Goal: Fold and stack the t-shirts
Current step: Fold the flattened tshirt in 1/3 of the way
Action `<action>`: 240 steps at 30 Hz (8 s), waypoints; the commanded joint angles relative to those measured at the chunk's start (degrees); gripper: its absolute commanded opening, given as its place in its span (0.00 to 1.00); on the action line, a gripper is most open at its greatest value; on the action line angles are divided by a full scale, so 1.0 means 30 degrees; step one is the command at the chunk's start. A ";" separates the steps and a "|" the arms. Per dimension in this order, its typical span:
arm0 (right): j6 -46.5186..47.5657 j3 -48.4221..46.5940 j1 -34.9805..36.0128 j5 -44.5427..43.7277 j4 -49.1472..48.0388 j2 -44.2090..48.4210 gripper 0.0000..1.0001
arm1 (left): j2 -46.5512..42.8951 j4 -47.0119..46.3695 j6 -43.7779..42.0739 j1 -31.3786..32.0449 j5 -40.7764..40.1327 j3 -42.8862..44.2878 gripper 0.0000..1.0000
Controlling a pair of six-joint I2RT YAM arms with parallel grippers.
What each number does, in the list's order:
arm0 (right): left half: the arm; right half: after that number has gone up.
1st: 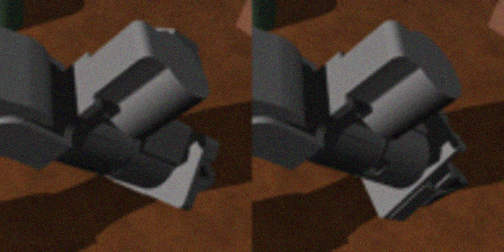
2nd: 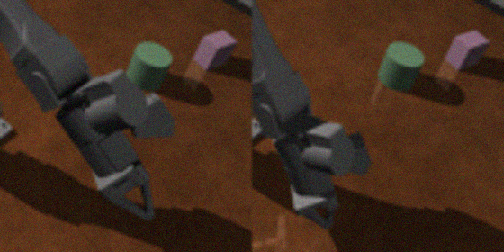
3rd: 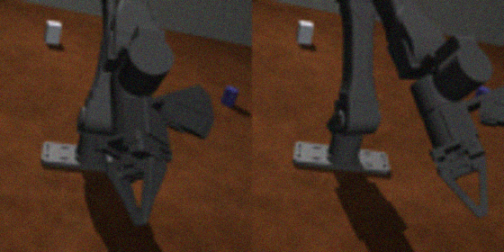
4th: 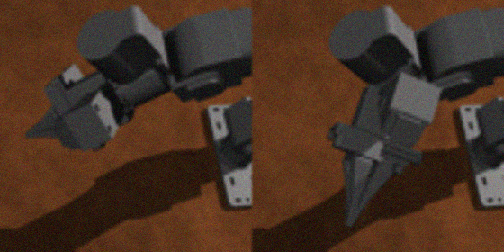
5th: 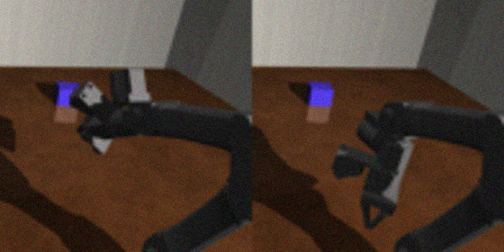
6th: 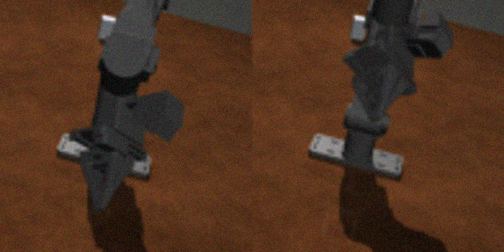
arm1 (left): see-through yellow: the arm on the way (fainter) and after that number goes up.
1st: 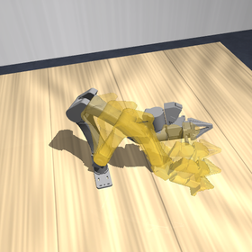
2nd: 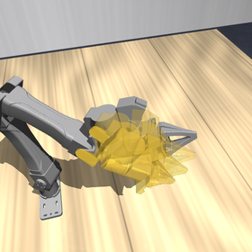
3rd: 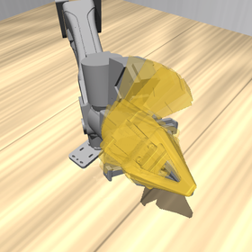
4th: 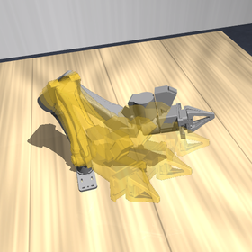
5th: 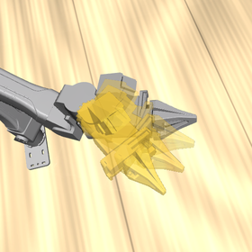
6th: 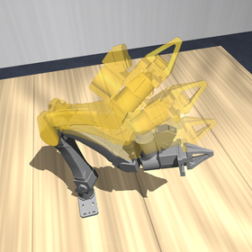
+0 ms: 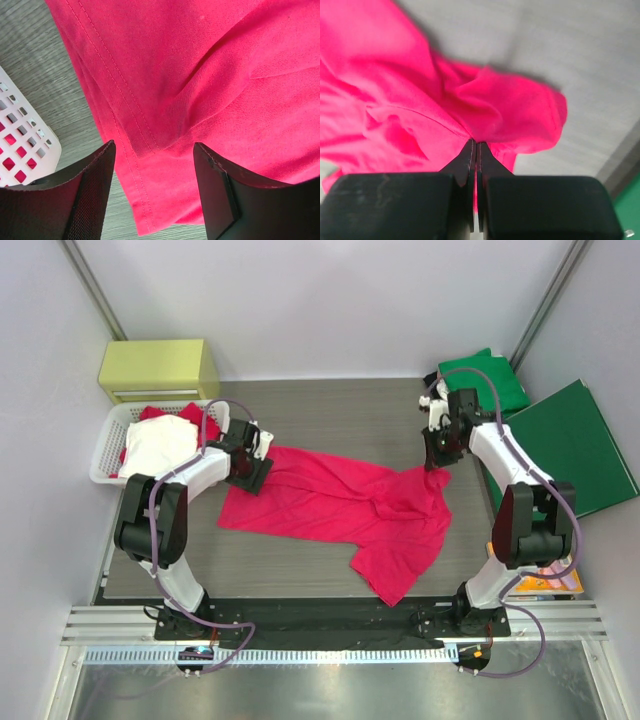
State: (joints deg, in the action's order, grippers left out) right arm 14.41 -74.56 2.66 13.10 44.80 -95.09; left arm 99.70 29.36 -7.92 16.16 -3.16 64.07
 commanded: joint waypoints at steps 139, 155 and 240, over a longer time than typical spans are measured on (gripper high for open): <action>-0.0264 0.3234 0.1224 0.1727 0.2968 0.4743 0.76 | 0.1071 0.2047 0.1147 -0.0056 0.0994 0.3133 0.54; -0.0147 0.3849 0.1224 0.1668 0.2324 0.4450 0.74 | 0.1219 0.2780 0.1557 -0.0524 0.0876 0.3193 0.56; 0.0732 0.4933 0.1224 0.1023 0.1533 0.4157 0.69 | 0.2890 0.3776 0.1498 -0.0642 0.0203 0.4130 0.45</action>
State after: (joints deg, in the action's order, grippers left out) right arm 15.99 -60.05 5.96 15.77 50.68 -82.76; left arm 109.38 40.93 -3.40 14.50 -1.78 75.07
